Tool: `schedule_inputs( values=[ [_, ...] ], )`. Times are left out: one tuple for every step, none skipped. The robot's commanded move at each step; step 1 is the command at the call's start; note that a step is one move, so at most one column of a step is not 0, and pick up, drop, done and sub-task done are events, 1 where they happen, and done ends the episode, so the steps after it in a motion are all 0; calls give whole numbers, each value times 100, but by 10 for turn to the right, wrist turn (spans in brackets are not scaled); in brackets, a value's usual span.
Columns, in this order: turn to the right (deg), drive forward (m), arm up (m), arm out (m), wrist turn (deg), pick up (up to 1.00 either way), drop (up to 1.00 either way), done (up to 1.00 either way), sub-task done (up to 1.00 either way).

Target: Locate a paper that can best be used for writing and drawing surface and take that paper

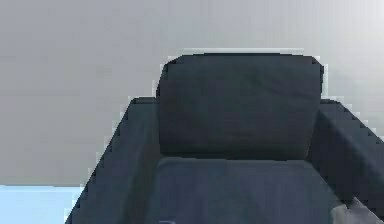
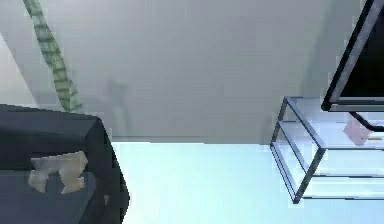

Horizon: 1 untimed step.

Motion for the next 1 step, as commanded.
schedule_inputs(
  values=[
    [-360,0,0,0,0,0,0,0,0]
  ],
)
